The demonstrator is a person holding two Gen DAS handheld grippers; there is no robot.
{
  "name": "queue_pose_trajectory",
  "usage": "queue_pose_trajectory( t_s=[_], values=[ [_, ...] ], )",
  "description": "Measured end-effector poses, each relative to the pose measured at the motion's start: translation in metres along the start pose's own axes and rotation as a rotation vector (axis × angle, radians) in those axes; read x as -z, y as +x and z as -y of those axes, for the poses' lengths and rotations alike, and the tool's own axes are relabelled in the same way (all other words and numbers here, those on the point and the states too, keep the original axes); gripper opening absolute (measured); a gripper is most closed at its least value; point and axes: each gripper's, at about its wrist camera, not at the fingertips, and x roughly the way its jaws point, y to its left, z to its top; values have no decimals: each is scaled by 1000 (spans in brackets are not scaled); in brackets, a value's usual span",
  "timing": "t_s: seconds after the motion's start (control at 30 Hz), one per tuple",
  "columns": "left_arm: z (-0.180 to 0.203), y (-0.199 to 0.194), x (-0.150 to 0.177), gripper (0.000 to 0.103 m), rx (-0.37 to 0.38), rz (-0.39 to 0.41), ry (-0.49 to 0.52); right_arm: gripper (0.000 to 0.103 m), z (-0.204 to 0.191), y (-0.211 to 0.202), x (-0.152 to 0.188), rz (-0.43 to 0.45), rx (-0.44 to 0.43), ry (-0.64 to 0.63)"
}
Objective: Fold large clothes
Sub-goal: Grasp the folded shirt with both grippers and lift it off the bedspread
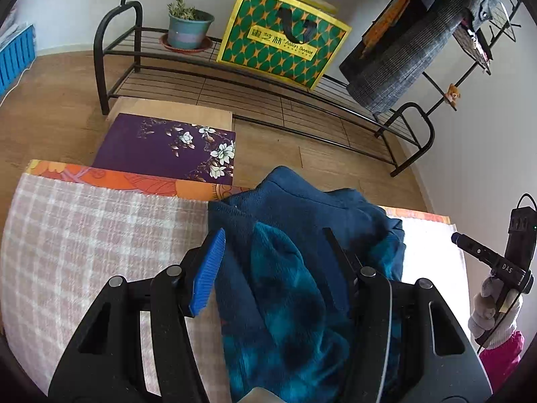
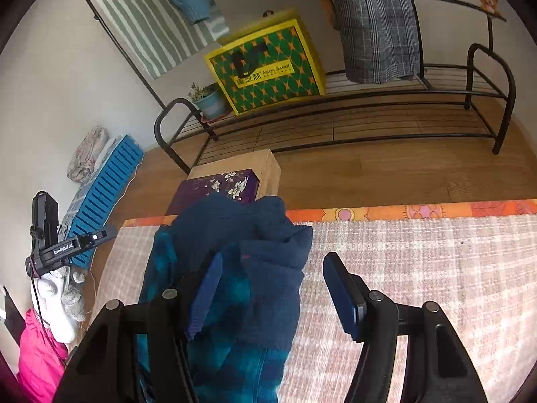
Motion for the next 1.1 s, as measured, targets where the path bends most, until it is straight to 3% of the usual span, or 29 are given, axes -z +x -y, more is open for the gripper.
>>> queue_pose_trajectory(
  t_s=[0.17, 0.4, 0.47, 0.5, 0.57, 0.6, 0.63, 0.67, 0.7, 0.73, 0.83, 1.1],
  values=[
    [-14, 61, -13, 58, 9, -37, -46, 65, 5, 69, -24, -58, -44, 36],
    [-29, 102, -26, 58, 27, -94, -66, 67, -11, 134, -40, -180, -88, 22],
    [-29, 113, -28, 58, 27, -118, -57, 66, -19, 149, -40, -209, -59, -9],
    [-28, 117, -28, 58, 18, -123, -45, 61, -23, 154, -39, -214, -28, -29],
    [-23, 123, -27, 58, -8, -108, -8, 46, -31, 157, -38, -192, -14, -71],
    [-20, 125, -26, 58, -23, -103, 10, 28, -33, 158, -36, -193, -33, -73],
    [-16, 127, -26, 52, -37, -96, 26, 23, -35, 159, -35, -187, -40, -75],
    [-13, 129, -25, 44, -54, -84, 45, 21, -38, 157, -34, -173, -26, -91],
    [-10, 130, -24, 22, -69, -77, 64, 18, -40, 154, -34, -160, -9, -113],
    [-8, 130, -23, 12, -74, -69, 76, 15, -44, 151, -33, -145, -2, -132],
    [-5, 122, -20, 3, -44, -37, 78, 13, -54, 131, -34, -82, 5, -173],
    [19, 53, -7, 2, 21, 59, 116, 11, -83, 58, -35, 47, -26, -226]
  ],
)
